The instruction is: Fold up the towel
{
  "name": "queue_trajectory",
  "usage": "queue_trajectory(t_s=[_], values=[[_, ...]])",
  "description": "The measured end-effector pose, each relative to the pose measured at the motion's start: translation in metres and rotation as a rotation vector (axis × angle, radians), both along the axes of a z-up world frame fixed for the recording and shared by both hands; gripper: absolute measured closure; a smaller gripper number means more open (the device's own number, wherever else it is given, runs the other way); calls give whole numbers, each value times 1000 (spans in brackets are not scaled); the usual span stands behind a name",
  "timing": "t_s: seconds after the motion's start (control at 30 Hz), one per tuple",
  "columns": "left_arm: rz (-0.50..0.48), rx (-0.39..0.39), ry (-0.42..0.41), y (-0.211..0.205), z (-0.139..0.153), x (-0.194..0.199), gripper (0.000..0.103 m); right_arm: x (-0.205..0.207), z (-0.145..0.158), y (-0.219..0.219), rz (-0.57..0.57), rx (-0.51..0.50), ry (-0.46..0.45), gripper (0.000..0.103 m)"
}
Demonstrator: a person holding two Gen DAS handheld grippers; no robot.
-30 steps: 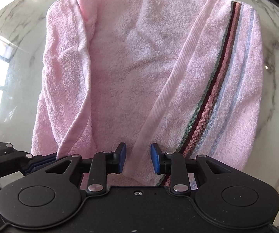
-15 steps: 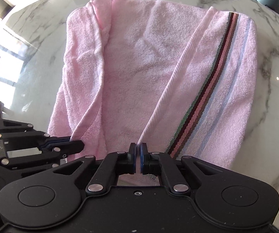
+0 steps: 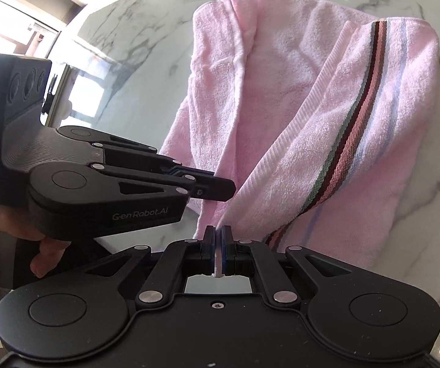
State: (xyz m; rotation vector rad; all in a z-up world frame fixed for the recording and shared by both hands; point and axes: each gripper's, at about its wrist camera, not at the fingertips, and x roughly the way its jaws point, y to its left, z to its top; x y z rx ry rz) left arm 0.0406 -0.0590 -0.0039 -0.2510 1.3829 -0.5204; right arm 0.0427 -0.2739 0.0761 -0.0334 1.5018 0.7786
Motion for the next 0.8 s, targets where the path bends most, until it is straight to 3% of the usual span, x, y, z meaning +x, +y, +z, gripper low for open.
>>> queue_trajectory(t_s=[0.27,0.43,0.8], values=[[-37,-16,68,-3,-9,6,101,-7,-11,16,69,-31,-3,101],[-45,-42,94,-1,-7,8,89,-12,-6,24,102,-42,-52,101],[-28,-75,152,4,-18,11,83,-15,-9,19,113,-34,-79,101]])
